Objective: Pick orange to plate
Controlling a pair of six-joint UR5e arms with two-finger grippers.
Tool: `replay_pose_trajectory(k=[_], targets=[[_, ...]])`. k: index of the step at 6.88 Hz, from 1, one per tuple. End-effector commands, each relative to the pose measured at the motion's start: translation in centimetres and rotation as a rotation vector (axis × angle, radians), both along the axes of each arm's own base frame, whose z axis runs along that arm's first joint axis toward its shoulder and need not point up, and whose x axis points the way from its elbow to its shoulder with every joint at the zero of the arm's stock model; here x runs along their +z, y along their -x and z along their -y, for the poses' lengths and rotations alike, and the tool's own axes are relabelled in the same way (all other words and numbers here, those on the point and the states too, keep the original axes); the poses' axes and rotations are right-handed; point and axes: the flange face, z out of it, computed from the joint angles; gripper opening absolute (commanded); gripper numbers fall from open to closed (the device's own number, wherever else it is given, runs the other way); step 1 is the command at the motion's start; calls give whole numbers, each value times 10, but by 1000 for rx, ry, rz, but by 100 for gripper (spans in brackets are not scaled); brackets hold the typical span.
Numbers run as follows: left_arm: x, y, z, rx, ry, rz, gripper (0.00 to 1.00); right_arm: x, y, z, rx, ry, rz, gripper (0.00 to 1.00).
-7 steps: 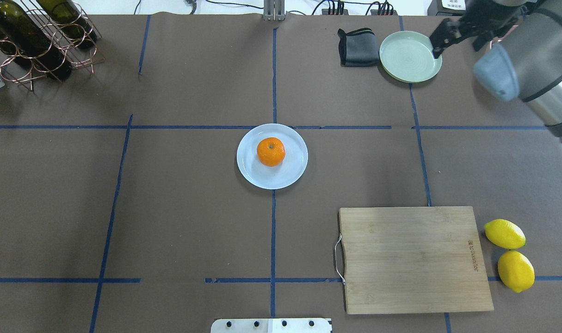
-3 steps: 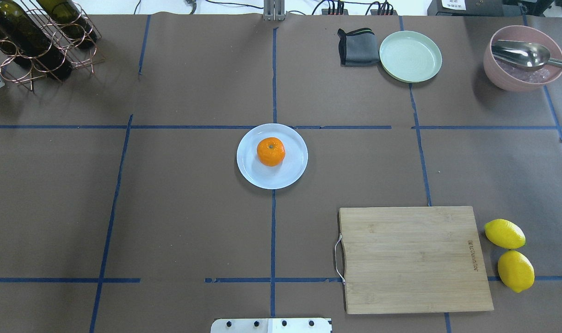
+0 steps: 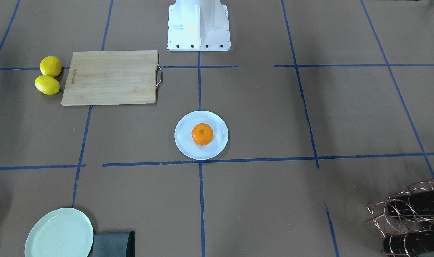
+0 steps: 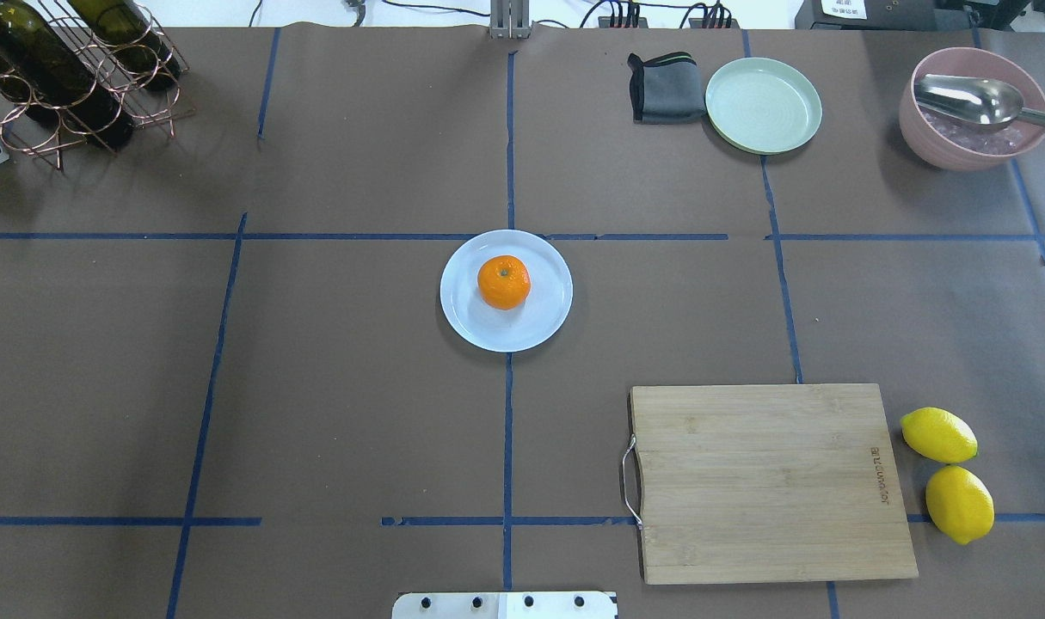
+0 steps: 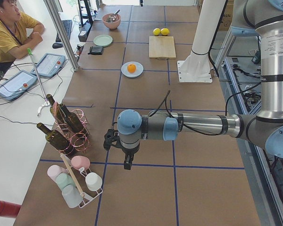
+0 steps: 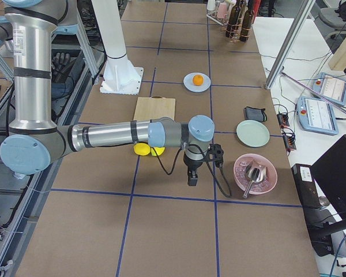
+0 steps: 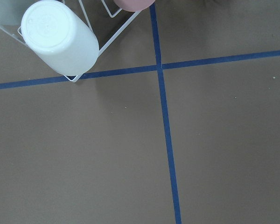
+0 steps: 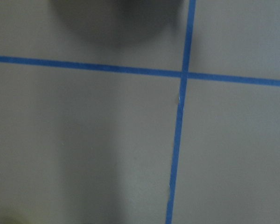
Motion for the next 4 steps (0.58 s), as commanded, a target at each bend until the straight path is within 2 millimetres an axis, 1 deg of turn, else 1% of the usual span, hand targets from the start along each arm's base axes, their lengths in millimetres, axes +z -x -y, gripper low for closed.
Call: replay_pose_trajectory(k=[1,3,4], targets=[[3,-1,-7,2,9,1,100,22,-13,-26,-10,15,1,100],[3,-1,-8,2,12,2,100,22,-17,-28,2,21,5,100],[8,-2,-14,2,26,1,100,20,-16,-28,3,16,6,100]])
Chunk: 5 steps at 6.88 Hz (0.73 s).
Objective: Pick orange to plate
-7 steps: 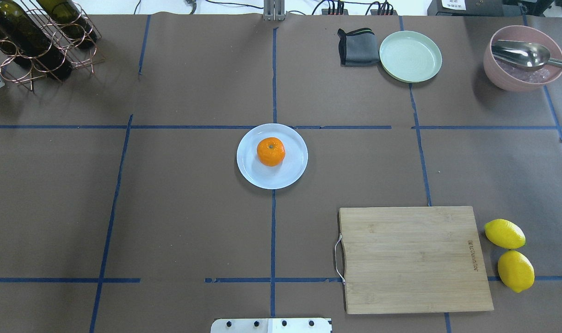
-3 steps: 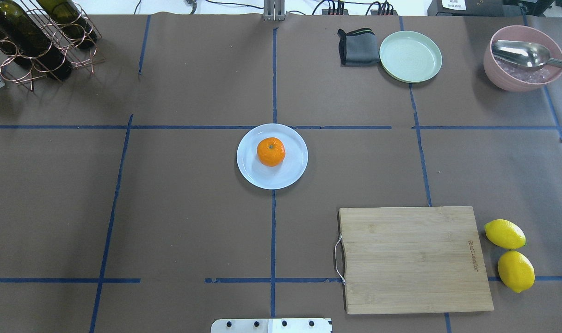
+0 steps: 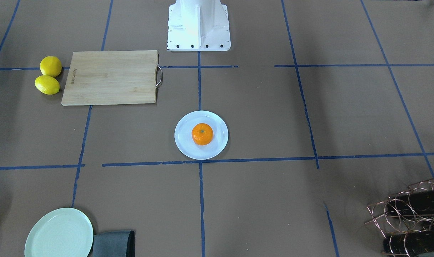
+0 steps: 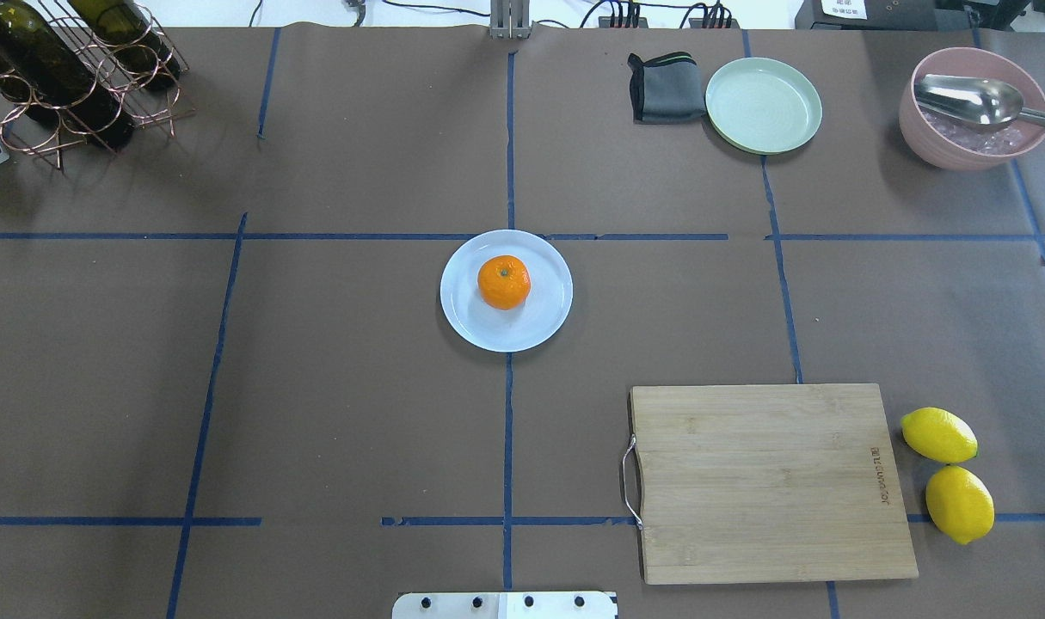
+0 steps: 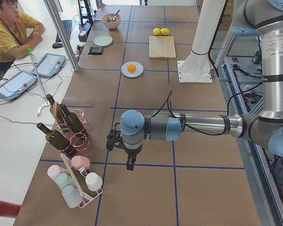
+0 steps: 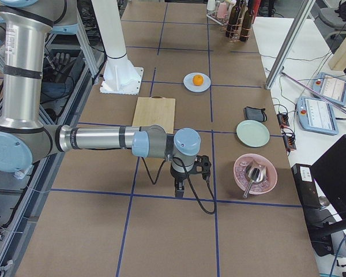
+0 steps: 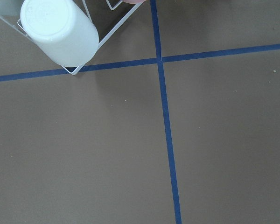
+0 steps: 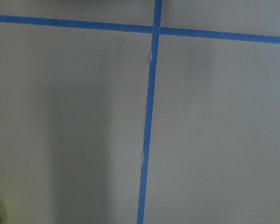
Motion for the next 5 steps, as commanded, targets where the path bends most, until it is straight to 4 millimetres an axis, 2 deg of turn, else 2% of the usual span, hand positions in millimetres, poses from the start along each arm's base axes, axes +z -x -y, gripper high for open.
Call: replay_pose_trajectory(k=[1,5], targets=[[3,0,-6,0,10,-2,100,-2,0,0,0,-3,3,100],[3,0,-5,0,2,-1,100,1,0,-2,1,3,3,100]])
